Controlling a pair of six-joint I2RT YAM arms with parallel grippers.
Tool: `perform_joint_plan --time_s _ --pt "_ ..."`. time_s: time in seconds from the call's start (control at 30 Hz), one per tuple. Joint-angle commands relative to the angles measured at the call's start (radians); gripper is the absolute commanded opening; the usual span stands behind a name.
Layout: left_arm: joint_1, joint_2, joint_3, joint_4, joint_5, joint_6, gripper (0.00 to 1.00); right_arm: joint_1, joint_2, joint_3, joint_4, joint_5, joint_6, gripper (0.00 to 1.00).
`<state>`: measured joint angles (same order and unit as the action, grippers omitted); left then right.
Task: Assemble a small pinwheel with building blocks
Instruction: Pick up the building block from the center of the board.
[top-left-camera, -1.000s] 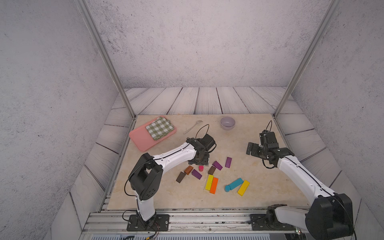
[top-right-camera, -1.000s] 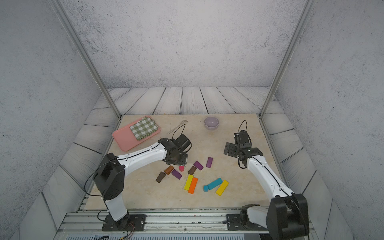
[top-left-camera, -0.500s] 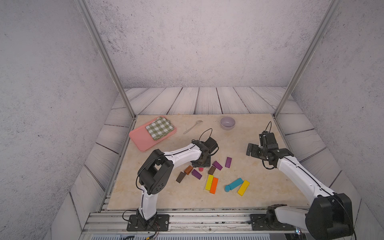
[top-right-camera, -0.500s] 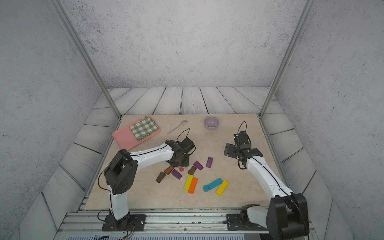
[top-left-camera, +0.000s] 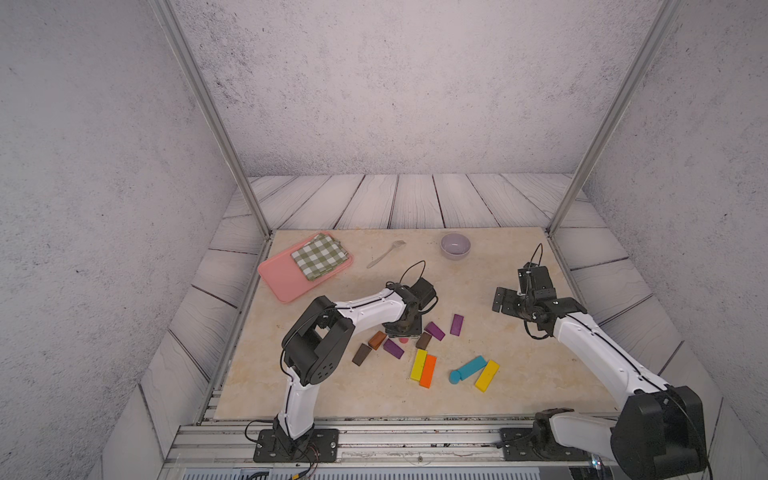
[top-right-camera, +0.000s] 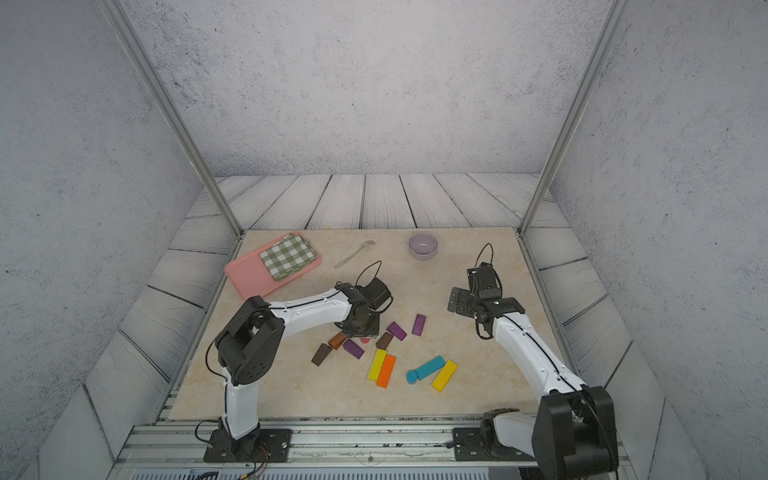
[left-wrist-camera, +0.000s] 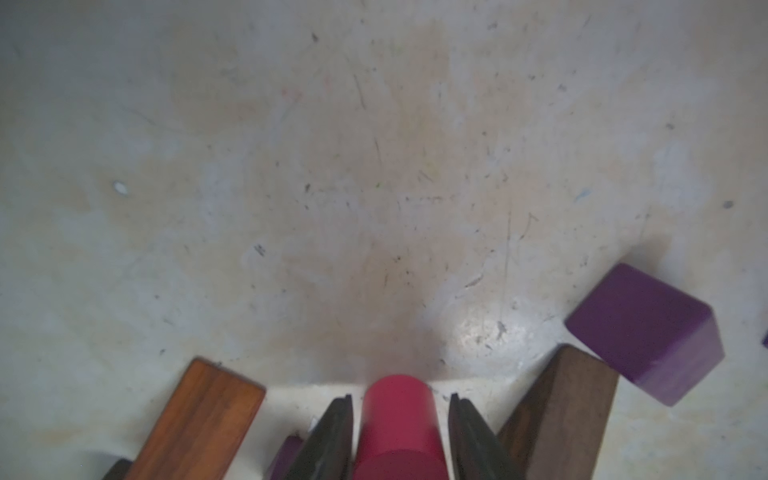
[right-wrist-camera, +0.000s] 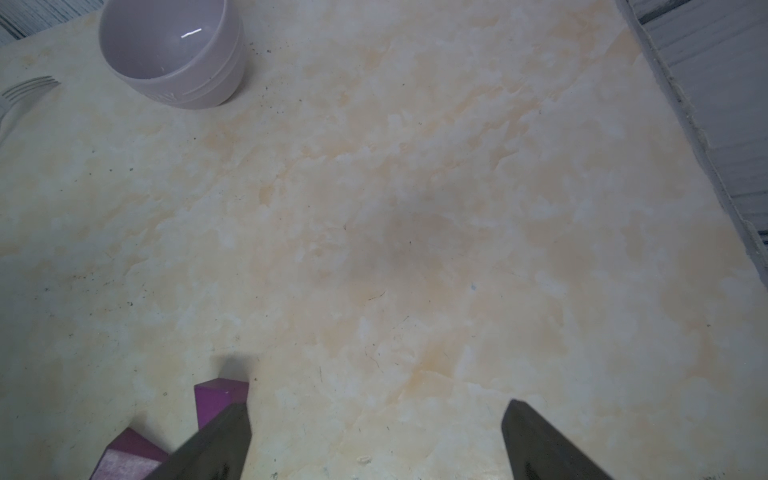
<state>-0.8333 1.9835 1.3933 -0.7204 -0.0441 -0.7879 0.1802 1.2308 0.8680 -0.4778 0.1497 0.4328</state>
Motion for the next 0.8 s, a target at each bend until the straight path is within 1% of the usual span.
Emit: perform_joint_plan --time_s 0.0,0.13,0.2,0.3,0.33,0.4,0.57,0.6,0.77 --pt "0.002 0.015 -0.014 -0.008 -0.008 -0.004 0.44 -0.002 -0.014 -0.012 -0.004 0.014 -0.007 0.99" --pt "0.004 0.015 -0.014 -0.013 -0.016 -0.003 0.45 -0.002 -0.014 -0.014 0.000 0.017 -0.007 0.99" --pt "0.003 0.018 -0.013 -0.016 -0.021 -0.001 0.47 -0.001 -0.010 -0.014 0.001 0.014 -0.006 0.99" --pt "0.005 0.024 -0.014 -0.016 -0.020 0.001 0.47 -0.002 -0.010 -0.015 0.001 0.016 -0.005 0.99" --pt "0.005 0.027 -0.015 -0.013 -0.018 0.001 0.47 -0.001 -0.009 -0.014 0.001 0.017 -0.004 0.99" --pt "0.005 0.033 -0.015 -0.009 -0.012 0.004 0.42 -0.002 -0.009 -0.014 0.001 0.019 -0.004 0.99" --pt "0.007 0.042 -0.012 -0.007 -0.010 0.009 0.42 -0.001 -0.010 -0.018 0.002 0.022 -0.004 0.99" --pt "0.007 0.041 -0.011 -0.008 -0.011 0.010 0.40 -0.001 -0.009 -0.017 0.003 0.022 -0.003 0.99" --pt "0.015 0.029 0.002 -0.035 -0.032 0.018 0.25 -0.001 -0.005 -0.017 0.003 0.026 -0.003 0.99"
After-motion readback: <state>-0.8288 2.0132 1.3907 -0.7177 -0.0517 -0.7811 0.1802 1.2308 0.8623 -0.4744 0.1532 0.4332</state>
